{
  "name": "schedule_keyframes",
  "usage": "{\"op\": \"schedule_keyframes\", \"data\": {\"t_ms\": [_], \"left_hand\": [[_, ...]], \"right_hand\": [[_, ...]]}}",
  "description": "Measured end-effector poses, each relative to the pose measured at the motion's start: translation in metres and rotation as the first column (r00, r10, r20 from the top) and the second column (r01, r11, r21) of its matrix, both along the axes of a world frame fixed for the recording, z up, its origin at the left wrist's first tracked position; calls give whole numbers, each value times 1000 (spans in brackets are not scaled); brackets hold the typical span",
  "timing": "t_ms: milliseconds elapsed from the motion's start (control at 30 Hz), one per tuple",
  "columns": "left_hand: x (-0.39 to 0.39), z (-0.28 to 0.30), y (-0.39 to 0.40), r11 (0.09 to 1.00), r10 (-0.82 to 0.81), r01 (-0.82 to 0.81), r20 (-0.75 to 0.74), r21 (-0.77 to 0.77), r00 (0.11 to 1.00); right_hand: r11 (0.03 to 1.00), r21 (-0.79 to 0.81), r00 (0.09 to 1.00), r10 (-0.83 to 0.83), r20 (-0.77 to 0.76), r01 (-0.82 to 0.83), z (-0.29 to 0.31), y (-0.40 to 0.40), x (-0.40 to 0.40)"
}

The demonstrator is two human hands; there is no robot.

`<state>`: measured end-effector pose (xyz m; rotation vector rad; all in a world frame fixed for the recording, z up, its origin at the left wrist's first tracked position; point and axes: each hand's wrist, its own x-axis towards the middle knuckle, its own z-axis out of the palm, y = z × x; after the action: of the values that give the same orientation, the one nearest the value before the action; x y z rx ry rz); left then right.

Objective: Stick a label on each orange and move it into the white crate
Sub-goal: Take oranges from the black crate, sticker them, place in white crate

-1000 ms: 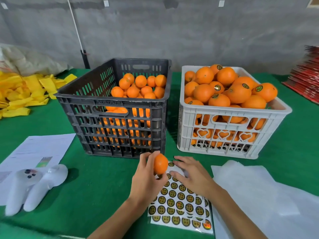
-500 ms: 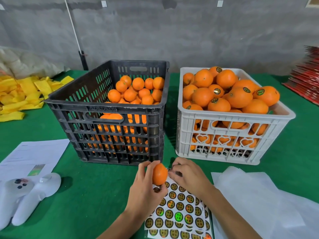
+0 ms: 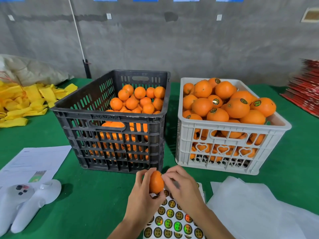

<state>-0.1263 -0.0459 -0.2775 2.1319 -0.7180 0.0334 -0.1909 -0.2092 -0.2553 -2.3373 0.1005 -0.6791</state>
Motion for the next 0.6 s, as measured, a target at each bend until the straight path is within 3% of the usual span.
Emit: {"op": "schedule_keyframes", "data": {"t_ms": [133,233,400,600], "left_hand": [[1,8,-5,988,-8,4,-23,-156,1000],[4,32,-19,968,-13,37,97,-247,995],[9,111,-64,957,-111,185,305,-223,946],[28,229,-130,926,-231,349,514,-144,826]], "right_hand": [[990,-140,1000,-7,17,9,9,2,-8],[964,-248,993,-69,98,92,29,11,-11],[920,-192,884,-244,399,341,97,-15,-10],[799,-185,774,-452,443,572,204,-95,-1]]}}
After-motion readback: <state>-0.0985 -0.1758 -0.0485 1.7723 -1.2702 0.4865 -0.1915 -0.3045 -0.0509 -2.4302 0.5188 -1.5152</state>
